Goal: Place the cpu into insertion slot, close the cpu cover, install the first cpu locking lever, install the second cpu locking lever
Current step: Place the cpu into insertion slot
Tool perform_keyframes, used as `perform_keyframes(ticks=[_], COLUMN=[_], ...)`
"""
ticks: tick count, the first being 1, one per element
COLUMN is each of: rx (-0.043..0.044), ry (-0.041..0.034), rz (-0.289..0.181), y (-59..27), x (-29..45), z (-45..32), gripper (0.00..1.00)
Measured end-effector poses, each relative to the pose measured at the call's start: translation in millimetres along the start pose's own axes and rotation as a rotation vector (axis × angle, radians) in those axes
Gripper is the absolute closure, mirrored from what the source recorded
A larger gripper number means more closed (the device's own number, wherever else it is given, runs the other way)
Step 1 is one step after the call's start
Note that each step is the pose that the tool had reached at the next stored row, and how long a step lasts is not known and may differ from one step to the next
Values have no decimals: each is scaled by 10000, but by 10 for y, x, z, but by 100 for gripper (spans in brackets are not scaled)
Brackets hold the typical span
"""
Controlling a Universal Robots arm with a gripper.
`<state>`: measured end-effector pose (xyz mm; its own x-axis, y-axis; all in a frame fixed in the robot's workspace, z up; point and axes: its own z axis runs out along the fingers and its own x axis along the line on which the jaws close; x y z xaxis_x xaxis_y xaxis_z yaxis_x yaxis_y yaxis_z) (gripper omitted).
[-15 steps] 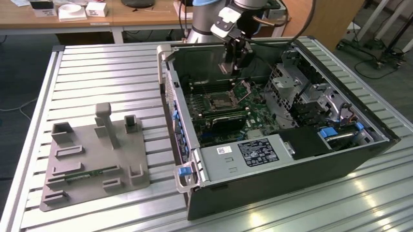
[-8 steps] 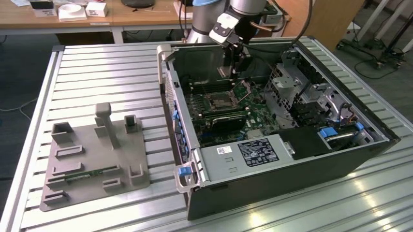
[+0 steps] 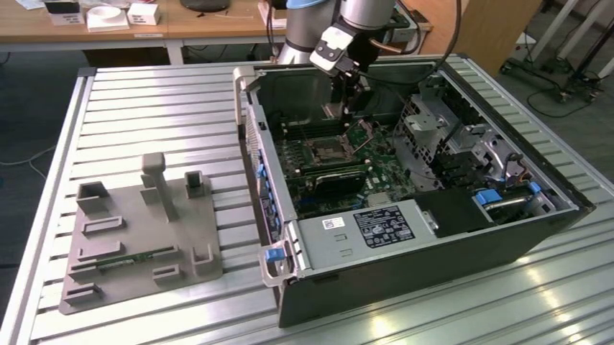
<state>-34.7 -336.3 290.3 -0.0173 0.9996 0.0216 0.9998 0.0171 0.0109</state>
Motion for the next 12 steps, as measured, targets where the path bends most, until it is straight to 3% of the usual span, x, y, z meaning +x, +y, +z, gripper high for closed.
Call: perform_keyframes(ticks=[6, 12], rx=[-3, -2], ry=[6, 2], rz=[0, 1], y=[0, -2], x=[0, 8], z=[14, 121], gripper=[46, 46])
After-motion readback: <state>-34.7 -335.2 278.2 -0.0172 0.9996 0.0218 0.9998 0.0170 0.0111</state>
